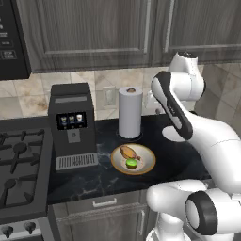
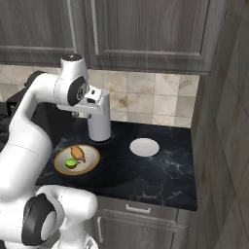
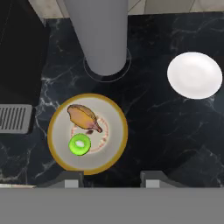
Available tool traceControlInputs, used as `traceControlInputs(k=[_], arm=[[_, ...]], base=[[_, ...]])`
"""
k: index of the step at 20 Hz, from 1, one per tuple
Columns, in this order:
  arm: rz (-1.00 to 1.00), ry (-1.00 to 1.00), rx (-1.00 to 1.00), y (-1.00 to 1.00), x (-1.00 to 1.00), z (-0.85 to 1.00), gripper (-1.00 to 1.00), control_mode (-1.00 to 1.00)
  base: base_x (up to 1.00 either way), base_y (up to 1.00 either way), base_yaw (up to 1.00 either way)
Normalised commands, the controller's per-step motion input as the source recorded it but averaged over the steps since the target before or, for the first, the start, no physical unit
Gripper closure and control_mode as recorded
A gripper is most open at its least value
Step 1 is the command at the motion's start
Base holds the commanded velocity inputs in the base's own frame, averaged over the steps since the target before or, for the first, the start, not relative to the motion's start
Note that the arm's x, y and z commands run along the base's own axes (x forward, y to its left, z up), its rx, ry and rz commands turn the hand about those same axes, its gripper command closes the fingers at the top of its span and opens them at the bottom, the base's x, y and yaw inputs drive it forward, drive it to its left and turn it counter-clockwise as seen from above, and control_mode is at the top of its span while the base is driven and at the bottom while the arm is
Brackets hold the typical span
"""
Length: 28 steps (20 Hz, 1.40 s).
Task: Remove the kiwi from the bowl and place it on the small plate. Then place the bowl with only the chicken drumstick in the microwave, close the door, and press the start button to microwave the chicken drumstick.
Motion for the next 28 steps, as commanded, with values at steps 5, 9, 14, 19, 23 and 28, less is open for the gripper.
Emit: traceControlInputs(k=[5,9,14,19,23,28], arm=[[0.02,0.01,-0.03,0.34,-0.18,-0.22,-1.00,-1.00],[0.17,-0.02,-0.26,1.00,-0.48,-0.69,-1.00,-1.00],[0.16,0.01,-0.21,0.90,-0.21,-0.90,-1.00,-1.00],[0.05,0.16,0.04,0.11,0.07,-0.74,-1.00,-1.00],[0.00,0.26,0.16,-0.04,0.49,-0.52,-1.00,-1.00],[0.00,0.13,0.17,-0.20,0.45,-0.14,-1.00,-1.00]], base=[[0.00,0.00,0.00],[0.00,0.00,0.00],[0.00,0.00,0.00],[0.00,0.00,0.00],[0.00,0.00,0.00],[0.00,0.00,0.00]])
